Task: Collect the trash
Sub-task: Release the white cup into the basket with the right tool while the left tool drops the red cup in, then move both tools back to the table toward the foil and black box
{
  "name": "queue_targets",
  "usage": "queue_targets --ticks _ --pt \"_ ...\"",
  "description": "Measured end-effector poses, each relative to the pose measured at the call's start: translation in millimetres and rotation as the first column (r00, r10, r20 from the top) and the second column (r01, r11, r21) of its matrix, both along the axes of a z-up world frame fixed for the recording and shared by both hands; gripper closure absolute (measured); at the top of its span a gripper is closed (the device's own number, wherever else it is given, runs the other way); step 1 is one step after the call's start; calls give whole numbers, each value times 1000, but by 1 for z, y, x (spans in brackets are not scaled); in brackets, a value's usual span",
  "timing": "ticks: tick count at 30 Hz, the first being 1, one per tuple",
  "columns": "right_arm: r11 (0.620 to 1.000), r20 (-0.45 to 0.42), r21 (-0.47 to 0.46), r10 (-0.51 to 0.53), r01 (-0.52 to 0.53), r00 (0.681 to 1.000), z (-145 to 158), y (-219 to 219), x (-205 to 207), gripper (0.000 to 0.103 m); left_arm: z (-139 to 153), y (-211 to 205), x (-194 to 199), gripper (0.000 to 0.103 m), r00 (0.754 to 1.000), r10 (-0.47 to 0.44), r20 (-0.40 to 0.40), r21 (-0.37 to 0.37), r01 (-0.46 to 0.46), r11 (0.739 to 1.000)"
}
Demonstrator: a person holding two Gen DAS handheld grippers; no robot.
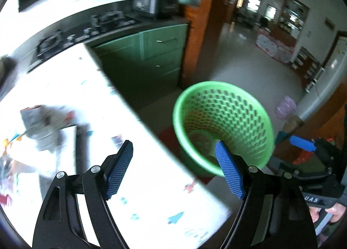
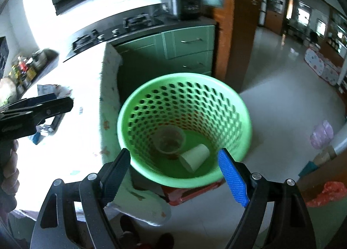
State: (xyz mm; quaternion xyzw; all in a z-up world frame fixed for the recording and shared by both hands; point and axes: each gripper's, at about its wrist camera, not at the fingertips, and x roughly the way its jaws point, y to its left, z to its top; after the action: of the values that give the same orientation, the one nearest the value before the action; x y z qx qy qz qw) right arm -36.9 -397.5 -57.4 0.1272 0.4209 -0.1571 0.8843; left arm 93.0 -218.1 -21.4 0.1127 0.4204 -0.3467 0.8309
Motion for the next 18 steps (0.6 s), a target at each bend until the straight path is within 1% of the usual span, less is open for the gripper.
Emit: queue_targets --ticks 6,11,15,18 --pt "994 15 8 107 -108 994 6 35 29 23 4 62 11 26 992 127 17 3 -127 992" --pt "983 18 11 185 -185 983 9 63 51 23 2 116 21 25 970 242 22 9 -242 970" --pt "970 22 13 243 -243 970 11 86 71 23 3 156 30 25 940 340 42 15 -341 940" --pt "956 24 13 292 -292 956 13 107 89 23 6 191 39 25 902 428 64 16 -430 903"
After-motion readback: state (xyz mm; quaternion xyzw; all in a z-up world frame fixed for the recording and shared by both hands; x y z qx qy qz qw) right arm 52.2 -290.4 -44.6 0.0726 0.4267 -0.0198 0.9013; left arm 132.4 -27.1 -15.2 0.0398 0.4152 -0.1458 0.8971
